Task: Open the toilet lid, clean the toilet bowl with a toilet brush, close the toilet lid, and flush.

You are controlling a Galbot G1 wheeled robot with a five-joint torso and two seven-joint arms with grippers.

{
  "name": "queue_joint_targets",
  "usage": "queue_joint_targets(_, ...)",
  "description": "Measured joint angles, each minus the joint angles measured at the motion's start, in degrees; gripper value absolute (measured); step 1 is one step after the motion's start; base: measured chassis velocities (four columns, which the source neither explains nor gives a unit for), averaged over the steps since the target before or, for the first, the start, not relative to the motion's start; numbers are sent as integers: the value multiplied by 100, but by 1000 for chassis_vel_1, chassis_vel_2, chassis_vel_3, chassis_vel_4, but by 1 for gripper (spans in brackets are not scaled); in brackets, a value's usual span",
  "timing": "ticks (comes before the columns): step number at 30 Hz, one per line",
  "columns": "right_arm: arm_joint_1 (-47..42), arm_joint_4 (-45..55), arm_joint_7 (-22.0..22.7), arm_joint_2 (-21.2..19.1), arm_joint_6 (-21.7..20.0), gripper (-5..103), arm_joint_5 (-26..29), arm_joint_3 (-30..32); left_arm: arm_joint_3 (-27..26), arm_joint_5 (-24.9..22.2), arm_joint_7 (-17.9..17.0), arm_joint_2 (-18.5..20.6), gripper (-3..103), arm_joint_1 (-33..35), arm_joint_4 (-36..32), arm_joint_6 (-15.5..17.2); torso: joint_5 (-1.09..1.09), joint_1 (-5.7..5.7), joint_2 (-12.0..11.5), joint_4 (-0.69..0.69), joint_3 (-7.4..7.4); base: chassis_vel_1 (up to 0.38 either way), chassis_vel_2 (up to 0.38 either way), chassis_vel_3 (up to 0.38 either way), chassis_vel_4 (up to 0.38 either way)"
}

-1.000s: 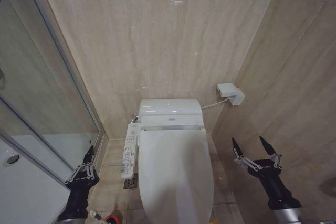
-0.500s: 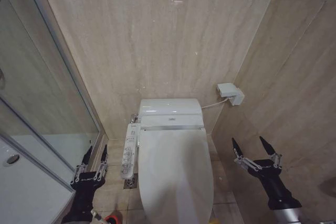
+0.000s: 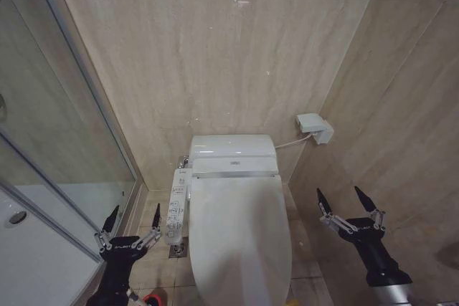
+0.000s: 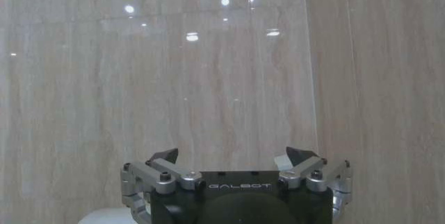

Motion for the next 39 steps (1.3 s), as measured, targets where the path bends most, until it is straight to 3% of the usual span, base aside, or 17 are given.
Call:
queue_joint_targets(3, 0, 0, 0, 0, 0, 100, 0, 0, -35, 23, -22, 42, 100, -44, 7, 13, 0, 0, 0, 0, 0, 0, 0, 0, 0)
queue_joint_targets(10, 0, 0, 0, 0, 0, 100, 0, 0, 20, 30, -67, 60, 100, -117, 22, 141, 0, 0, 0, 0, 0, 0, 0, 0, 0)
queue_joint_targets(39, 0, 0, 0, 0, 0, 100, 0, 0, -8, 223, -52, 49, 100, -105, -55, 138, 0, 0, 0, 0, 0, 0, 0, 0, 0)
